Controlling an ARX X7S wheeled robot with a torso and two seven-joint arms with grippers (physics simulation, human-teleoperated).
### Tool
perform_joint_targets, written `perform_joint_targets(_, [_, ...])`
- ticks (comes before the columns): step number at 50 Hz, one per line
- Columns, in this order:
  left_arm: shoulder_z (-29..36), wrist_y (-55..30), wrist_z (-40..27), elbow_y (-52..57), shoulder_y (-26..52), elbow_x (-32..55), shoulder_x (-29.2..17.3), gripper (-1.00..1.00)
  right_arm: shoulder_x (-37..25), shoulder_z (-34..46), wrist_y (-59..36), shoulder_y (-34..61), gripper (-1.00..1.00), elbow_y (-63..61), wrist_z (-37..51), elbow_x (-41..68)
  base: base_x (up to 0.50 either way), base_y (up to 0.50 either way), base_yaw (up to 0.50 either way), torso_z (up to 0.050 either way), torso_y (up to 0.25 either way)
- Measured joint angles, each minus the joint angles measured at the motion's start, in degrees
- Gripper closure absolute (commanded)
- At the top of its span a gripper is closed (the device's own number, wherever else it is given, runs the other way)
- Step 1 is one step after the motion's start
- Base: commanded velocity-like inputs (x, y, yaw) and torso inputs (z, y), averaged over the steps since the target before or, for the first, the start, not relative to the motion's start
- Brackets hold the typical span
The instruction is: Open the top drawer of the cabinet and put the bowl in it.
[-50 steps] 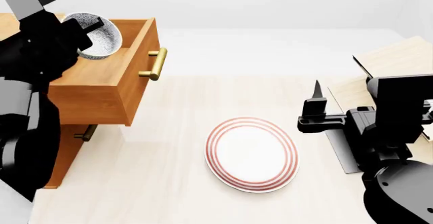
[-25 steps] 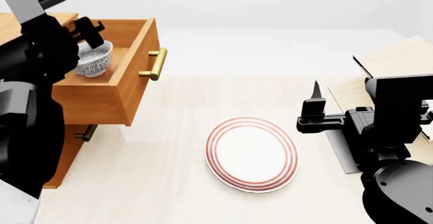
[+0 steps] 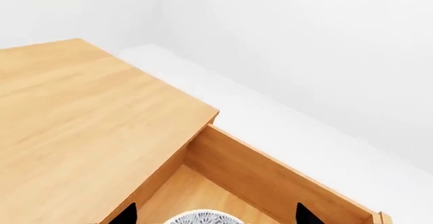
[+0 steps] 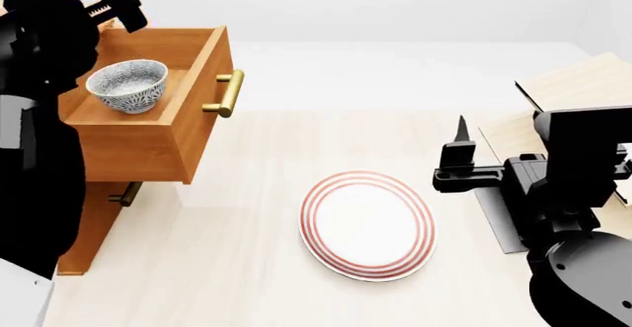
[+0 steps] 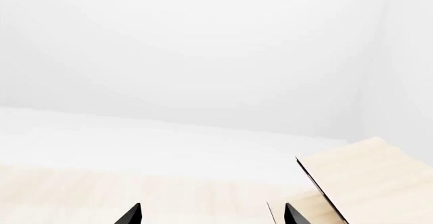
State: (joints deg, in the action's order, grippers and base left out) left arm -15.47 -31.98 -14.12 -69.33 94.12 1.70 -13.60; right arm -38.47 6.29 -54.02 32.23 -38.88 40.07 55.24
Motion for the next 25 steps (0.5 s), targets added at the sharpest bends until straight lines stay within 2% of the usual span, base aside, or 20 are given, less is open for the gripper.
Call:
perform_joint_targets(16, [3.2, -24.3, 7.6, 40.1, -11.7, 1.6, 1.9, -1.0, -0.2, -0.3, 0.6, -0.6, -1.0, -0.8, 0.2, 0.2, 0.0, 0.0, 0.0, 0.0, 0.0])
perform_joint_targets(25, [4.2, -35.1, 10.7, 57.4, -17.4, 3.4, 1.8, -1.0, -0.6, -0.8, 1.1, -1.4, -1.0, -2.0, 0.4, 0.6, 0.0, 0.0, 0.0, 0.0, 0.0])
